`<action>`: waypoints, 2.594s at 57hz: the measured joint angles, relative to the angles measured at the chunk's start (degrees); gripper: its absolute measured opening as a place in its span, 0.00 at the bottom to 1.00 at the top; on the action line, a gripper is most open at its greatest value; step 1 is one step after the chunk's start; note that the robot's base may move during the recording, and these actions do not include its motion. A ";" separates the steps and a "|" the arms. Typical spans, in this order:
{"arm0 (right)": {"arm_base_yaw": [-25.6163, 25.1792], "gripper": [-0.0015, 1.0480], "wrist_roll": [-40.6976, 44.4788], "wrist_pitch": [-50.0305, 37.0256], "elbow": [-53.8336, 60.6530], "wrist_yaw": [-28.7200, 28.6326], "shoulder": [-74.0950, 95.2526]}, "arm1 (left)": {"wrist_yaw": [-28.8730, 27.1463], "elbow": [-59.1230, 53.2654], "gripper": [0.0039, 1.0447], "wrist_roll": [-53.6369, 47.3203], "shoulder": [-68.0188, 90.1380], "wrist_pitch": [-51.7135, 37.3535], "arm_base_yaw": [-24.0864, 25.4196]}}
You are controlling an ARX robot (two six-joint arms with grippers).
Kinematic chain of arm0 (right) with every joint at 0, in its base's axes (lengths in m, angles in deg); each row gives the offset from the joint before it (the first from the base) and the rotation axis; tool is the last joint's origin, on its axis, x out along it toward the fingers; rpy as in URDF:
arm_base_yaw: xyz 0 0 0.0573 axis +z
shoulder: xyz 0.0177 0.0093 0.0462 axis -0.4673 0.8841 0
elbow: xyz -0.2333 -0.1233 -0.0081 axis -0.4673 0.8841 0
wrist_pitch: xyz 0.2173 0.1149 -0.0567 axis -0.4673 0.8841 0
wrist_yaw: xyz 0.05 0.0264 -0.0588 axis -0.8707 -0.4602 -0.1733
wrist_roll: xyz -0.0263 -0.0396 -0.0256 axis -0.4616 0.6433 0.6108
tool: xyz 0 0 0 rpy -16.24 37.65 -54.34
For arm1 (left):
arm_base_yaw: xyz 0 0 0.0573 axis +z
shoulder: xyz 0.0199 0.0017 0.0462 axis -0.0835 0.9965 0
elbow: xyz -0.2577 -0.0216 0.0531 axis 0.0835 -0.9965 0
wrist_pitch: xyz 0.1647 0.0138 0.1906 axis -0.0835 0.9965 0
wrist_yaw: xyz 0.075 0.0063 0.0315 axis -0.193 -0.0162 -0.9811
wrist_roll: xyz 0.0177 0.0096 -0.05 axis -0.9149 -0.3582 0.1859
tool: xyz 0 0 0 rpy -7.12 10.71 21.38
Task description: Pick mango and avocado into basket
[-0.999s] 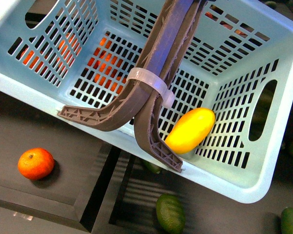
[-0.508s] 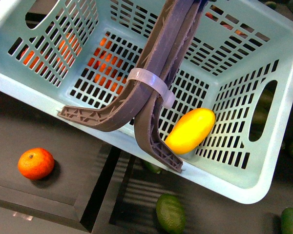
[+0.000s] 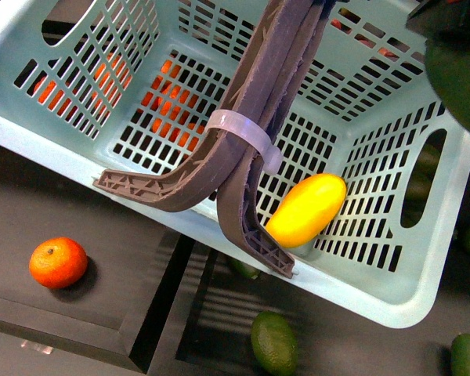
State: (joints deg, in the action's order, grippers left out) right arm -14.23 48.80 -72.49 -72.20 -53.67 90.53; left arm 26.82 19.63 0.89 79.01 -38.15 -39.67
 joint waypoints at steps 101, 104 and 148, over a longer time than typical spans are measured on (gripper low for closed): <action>-13.40 0.54 9.84 10.40 38.75 2.23 -74.93 | -0.02 -0.07 0.09 0.02 0.02 0.00 0.00; -13.40 0.46 10.67 10.56 39.21 2.19 -75.52 | -0.02 -0.07 0.09 0.00 0.02 0.00 0.00; -13.49 0.02 12.11 19.34 43.36 2.08 -88.52 | -0.02 -0.09 0.09 0.00 0.02 0.00 0.00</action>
State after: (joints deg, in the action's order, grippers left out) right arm -27.72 60.91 -53.14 -28.83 -51.59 2.01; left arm 26.79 19.54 0.89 79.04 -38.15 -39.67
